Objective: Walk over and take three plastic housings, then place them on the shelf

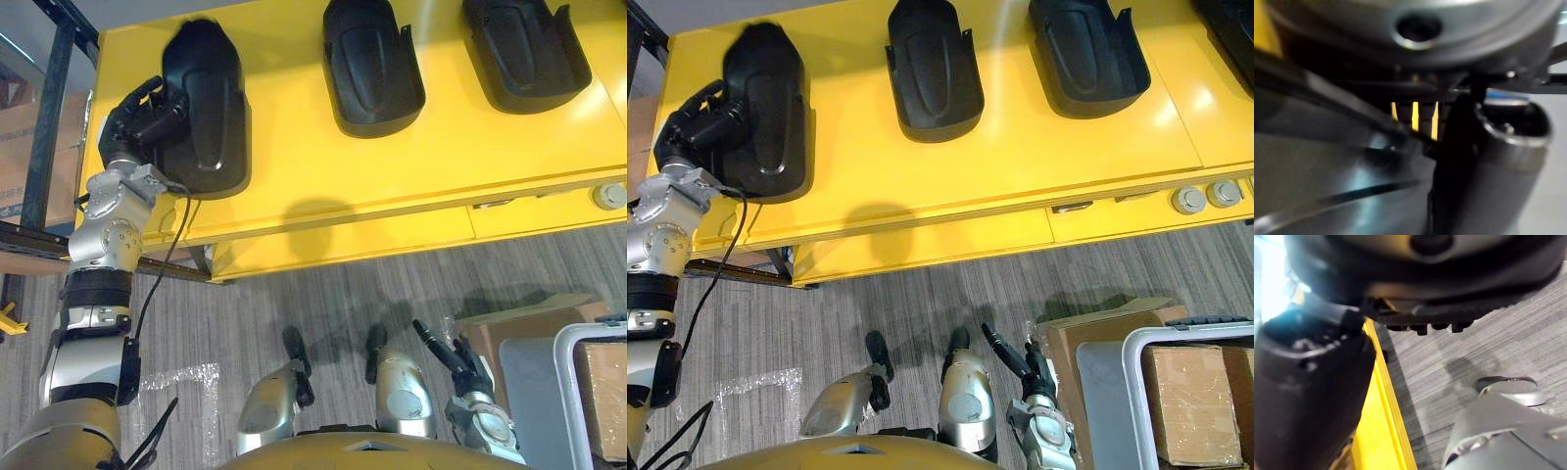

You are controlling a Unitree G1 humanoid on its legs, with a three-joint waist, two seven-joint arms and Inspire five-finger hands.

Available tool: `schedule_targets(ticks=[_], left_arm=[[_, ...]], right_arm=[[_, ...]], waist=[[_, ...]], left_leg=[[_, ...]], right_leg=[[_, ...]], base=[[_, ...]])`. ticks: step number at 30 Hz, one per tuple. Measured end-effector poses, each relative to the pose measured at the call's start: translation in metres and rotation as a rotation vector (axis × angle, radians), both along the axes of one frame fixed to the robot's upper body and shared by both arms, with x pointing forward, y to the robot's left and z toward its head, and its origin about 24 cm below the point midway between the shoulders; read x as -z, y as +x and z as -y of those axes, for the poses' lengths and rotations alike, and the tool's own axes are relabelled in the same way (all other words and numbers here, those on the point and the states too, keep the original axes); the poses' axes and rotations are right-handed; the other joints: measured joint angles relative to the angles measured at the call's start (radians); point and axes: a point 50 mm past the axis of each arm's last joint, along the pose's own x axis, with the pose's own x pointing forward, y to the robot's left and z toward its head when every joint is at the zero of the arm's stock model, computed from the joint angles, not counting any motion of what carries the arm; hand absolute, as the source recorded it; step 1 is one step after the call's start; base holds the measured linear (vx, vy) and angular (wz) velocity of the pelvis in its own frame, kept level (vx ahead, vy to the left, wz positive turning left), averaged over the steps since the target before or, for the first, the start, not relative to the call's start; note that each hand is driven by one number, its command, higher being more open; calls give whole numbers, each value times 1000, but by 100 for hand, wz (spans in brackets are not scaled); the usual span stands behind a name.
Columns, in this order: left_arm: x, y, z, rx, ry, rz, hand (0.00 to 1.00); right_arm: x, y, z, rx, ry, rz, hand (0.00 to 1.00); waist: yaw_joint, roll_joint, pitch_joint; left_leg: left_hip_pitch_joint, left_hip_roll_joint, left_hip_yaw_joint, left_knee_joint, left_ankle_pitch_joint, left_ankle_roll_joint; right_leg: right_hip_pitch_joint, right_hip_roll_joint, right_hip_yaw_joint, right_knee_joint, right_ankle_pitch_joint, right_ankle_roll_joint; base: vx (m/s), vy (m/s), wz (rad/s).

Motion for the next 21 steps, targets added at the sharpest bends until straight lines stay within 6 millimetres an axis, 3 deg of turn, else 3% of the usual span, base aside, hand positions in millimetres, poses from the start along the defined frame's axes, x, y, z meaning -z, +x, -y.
schedule_targets(ticks=[10,21], left_arm=[[-16,8,-1,-80,2,-5,100],[-9,10,-7,-164,72,-52,100]], right_arm=[[2,-4,-3,9,8,-10,100],[10,-20,-10,58,35,-49,100]], waist=[[8,-14,13],[-6,-13,8]], left_leg=[[3,7,27,8,-7,0],[87,14,30,-9,-12,-8]], right_leg=[[3,8,17,-19,17,-1],[106,29,18,-85,32,5]], base=[[7,0,-5],[15,-3,-3]])
